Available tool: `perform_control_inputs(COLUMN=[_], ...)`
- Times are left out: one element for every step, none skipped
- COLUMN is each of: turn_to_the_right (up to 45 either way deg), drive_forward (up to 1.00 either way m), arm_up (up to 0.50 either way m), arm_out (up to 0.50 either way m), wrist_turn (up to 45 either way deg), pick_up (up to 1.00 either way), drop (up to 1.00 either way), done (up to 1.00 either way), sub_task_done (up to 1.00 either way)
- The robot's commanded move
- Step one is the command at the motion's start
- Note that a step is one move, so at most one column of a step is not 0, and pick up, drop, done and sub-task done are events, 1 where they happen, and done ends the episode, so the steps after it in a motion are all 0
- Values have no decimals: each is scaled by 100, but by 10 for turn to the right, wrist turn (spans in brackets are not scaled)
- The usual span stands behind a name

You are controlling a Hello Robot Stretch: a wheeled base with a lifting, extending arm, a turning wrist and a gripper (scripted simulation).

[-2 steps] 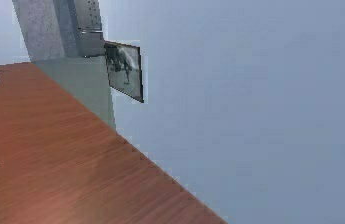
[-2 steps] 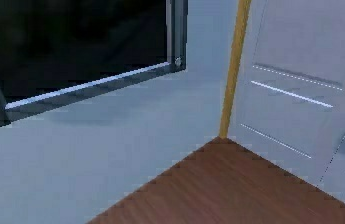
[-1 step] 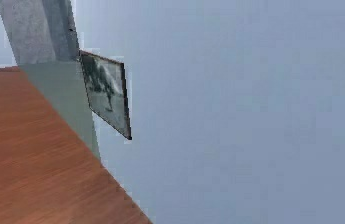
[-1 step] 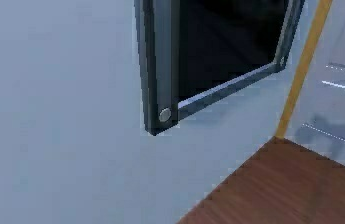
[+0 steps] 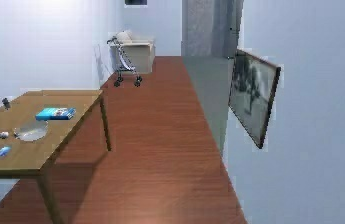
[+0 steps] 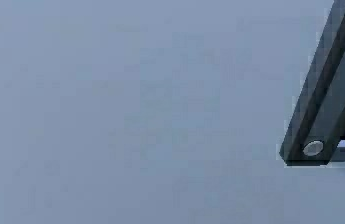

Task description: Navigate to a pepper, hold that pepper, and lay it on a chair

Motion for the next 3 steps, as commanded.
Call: perform_control_inputs(turn_to_the_right=[0, -30, 0], drive_forward=[100, 0, 95], arm_up=[0, 0, 0], arm_out=[0, 0, 0], wrist_turn=[0, 0, 0], pick_up=[0, 0, 0], drop=[0, 0, 0], done=[0, 0, 0], sub_task_done=[0, 0, 0])
